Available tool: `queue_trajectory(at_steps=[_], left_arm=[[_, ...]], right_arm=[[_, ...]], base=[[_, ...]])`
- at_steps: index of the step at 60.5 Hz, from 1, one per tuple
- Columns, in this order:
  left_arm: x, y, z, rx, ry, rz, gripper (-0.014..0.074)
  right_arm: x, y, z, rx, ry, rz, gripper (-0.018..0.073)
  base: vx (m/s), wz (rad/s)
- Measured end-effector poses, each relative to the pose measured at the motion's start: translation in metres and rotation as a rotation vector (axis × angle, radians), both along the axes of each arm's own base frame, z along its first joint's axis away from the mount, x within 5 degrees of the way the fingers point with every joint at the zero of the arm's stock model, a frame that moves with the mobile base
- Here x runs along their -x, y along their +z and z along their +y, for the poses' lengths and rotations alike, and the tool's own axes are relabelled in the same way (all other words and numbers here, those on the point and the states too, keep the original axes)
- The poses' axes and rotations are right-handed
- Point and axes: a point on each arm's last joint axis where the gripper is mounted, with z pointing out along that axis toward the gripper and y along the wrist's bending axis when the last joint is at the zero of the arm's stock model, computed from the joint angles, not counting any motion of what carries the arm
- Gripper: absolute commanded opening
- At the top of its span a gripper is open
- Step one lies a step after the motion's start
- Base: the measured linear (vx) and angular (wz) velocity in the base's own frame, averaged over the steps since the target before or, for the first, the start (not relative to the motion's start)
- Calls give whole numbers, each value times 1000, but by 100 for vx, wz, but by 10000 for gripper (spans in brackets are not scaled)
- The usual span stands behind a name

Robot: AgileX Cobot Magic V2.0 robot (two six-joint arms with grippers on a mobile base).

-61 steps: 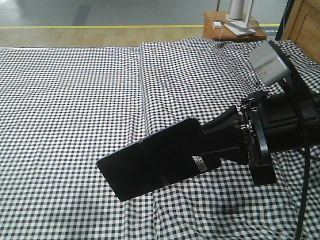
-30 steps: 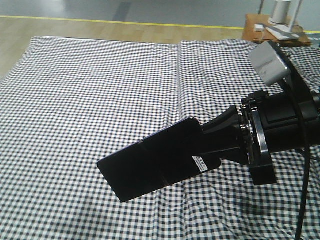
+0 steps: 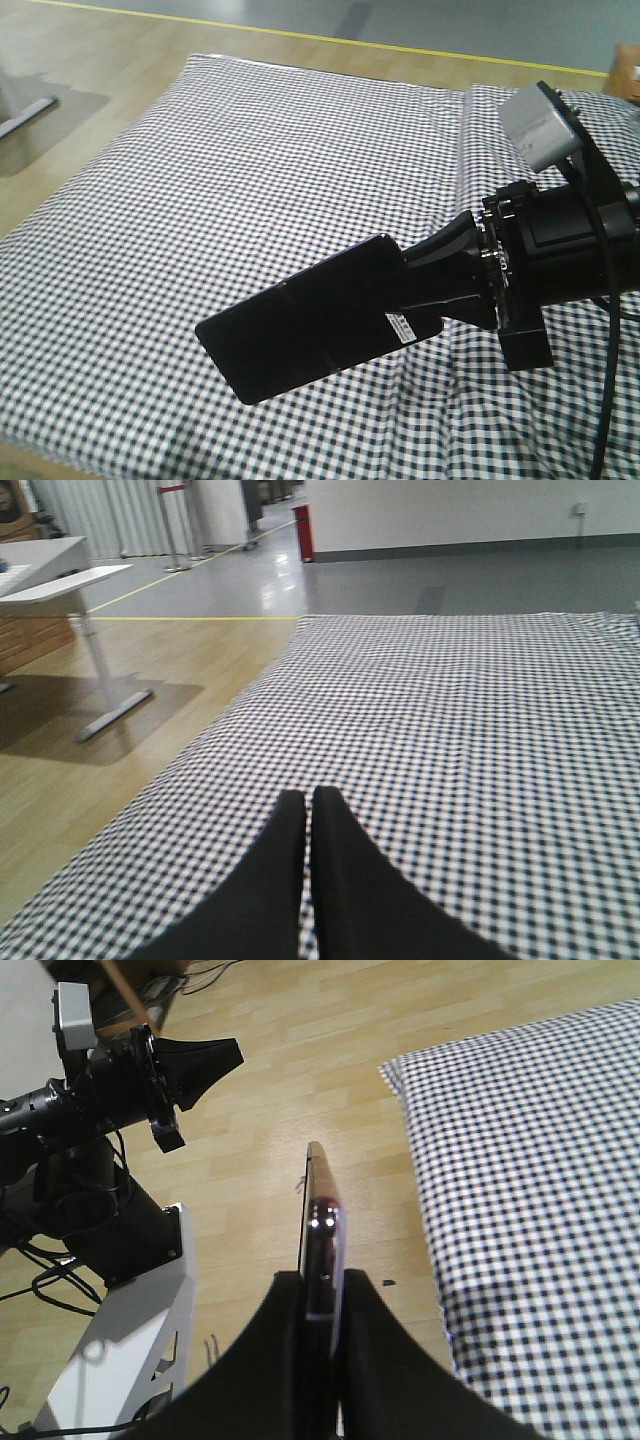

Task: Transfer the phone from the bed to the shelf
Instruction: 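Hold the phone in the right gripper while the base turns away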

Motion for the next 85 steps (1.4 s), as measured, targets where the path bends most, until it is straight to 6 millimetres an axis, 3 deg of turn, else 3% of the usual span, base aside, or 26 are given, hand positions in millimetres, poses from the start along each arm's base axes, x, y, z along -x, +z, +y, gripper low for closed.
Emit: queue_trajectory(at_steps=[85], left_arm=[[0, 0, 0, 0, 0, 0, 1]], right_arm=[[0, 0, 0, 0, 0, 0, -3]], base=[[-14, 55]])
